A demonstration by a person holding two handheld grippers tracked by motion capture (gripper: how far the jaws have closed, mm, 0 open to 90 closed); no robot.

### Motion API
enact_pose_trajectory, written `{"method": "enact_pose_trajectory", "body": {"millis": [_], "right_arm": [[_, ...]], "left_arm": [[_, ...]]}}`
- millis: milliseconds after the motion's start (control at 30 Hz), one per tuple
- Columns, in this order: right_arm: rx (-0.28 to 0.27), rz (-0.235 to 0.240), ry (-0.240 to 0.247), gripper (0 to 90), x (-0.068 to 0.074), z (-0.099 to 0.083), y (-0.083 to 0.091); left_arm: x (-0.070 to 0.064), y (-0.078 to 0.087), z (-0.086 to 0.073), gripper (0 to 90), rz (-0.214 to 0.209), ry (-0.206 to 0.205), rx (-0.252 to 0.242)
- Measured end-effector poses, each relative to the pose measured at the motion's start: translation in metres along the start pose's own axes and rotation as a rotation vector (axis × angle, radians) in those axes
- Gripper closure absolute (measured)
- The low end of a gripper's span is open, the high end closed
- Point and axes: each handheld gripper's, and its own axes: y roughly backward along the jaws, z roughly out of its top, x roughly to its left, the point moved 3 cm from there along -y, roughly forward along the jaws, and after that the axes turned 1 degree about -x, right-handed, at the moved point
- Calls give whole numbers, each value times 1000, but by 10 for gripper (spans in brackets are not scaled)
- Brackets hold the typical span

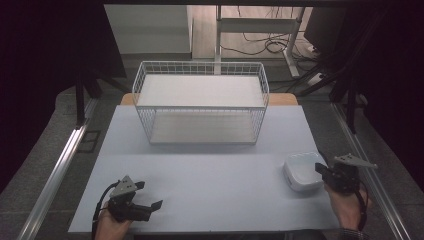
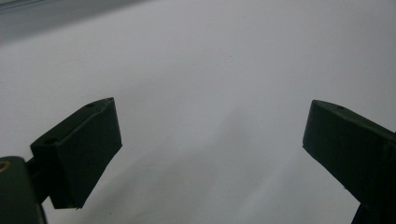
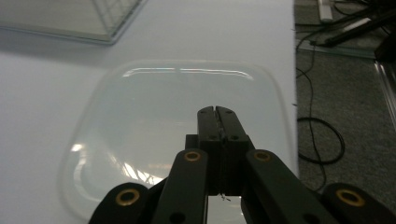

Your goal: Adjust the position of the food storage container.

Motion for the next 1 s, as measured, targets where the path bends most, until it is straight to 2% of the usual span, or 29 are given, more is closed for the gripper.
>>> {"method": "enact_pose_trajectory", "body": {"millis": [67,167,200,267,333,400,433,467,533,633,733,867,1000], "right_arm": [[-5,-22,-20,886,-9,0,0],[-6,-45,-26,887,-15,0,1],[-18,-84,-49,887,-22,2,1],[-23,-80,-59,887,-24,2,1],[-23,-82,-61,887,-27,2,0],[-13,-128,-45,883,-30,3,2],[-13,-128,-45,883,-30,3,2],[-9,-121,-68,881,-36,1,3],[13,-120,-59,882,-38,-2,1],[43,-96,-62,887,-38,-7,-7],[44,-70,-76,888,-37,-8,-6],[47,-28,-76,889,-27,-9,-6],[58,17,-62,888,-11,-8,-9]], "left_arm": [[0,-1,0,40,-1,2,3],[0,-1,0,40,-4,4,6],[0,-1,-1,40,-5,4,8],[0,-1,-1,40,-4,4,8],[1,-1,-1,41,-7,7,9],[0,-1,-1,40,-7,6,10],[0,-1,-1,40,-7,6,10],[1,-2,-1,41,-8,8,9],[1,-2,-1,40,-10,10,12],[0,-2,-1,41,-9,9,14],[1,-3,-1,42,-9,10,17],[0,-3,-1,43,-9,7,19],[1,-3,-1,44,-9,9,19]]}}
